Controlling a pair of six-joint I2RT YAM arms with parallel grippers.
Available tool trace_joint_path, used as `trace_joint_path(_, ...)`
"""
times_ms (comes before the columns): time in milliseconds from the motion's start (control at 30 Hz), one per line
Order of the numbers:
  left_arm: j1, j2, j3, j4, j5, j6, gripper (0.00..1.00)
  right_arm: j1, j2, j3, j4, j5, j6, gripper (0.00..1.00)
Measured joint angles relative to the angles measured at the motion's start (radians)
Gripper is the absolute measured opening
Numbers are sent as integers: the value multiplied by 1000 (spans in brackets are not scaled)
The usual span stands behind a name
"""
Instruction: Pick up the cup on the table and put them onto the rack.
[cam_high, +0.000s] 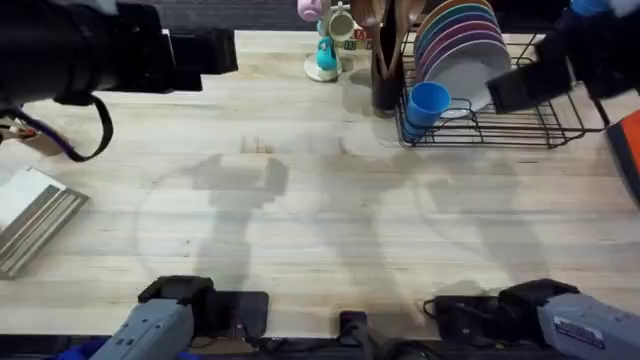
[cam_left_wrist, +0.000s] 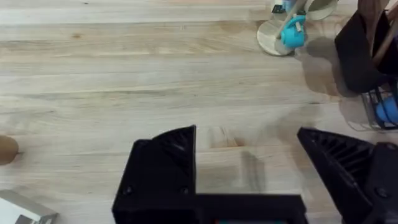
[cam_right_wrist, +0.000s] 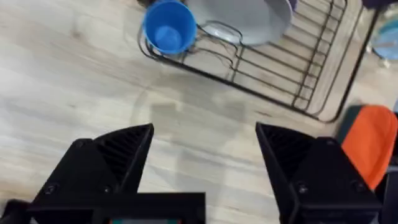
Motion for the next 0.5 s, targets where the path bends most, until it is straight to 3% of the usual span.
trace_joint_path(167,0,0,0,0,0,0,995,-83,-99,-93,74,0,-3,997)
trace_joint_path(200,0,0,0,0,0,0,995,-142,-150,-148,139,-1,-3,997)
trace_joint_path(300,0,0,0,0,0,0,995,-203,-179,-195,209,0,7,997)
trace_joint_path(333,0,0,0,0,0,0,995,-269,-172,-229,269,0,87,997)
trace_joint_path(500,0,0,0,0,0,0,995,-270,-136,-230,272,0,170,997)
